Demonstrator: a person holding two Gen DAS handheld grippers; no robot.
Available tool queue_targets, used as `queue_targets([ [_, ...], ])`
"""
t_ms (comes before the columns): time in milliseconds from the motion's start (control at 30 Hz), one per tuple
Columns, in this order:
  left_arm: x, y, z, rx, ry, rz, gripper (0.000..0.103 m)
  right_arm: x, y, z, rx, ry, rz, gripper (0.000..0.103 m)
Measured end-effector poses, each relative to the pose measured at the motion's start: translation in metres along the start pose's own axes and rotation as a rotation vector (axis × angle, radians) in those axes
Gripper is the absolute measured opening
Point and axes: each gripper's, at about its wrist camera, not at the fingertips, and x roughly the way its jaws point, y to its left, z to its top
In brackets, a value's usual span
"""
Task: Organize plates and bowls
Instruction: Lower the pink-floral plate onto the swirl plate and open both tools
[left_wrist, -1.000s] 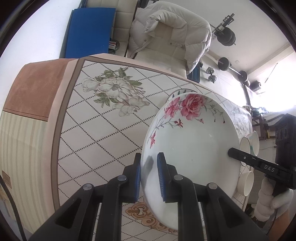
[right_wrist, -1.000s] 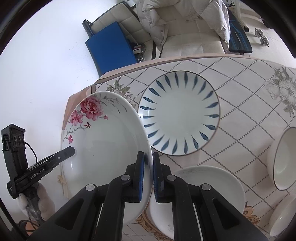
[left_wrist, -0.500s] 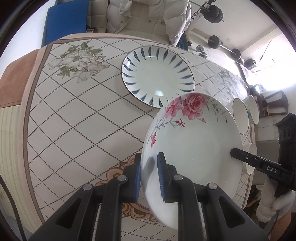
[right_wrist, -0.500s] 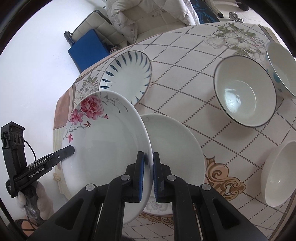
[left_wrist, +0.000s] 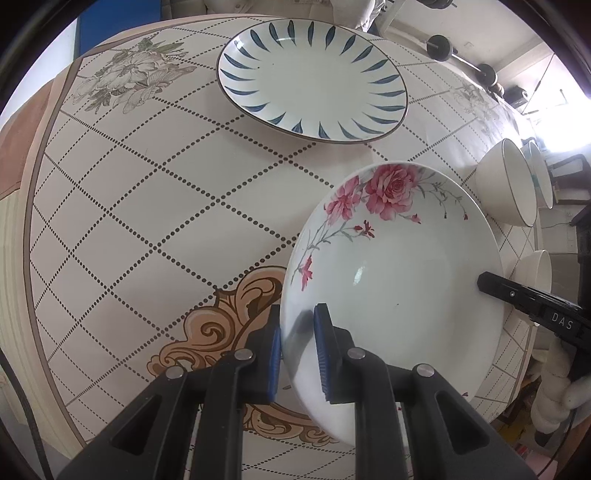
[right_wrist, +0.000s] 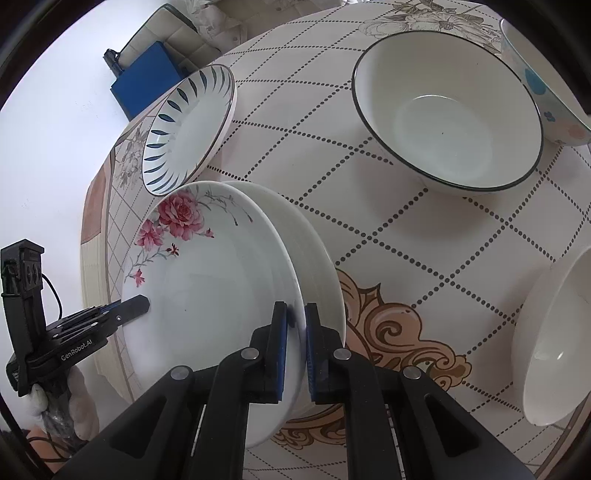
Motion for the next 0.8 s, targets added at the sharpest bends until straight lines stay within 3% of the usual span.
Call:
queue_targets([
  [567,0.023,-0.012,-0.009,0.017,0.068,0.031,0.015,0.013,0.007,0.009,-0.071,-0.009,-0.075,0.011],
  [800,0.027,0.005,-0.003,-0.063,0.116,-0.035,0.016,0.013,0.001,0.014,-0.011,0.030,-0.052,0.015],
])
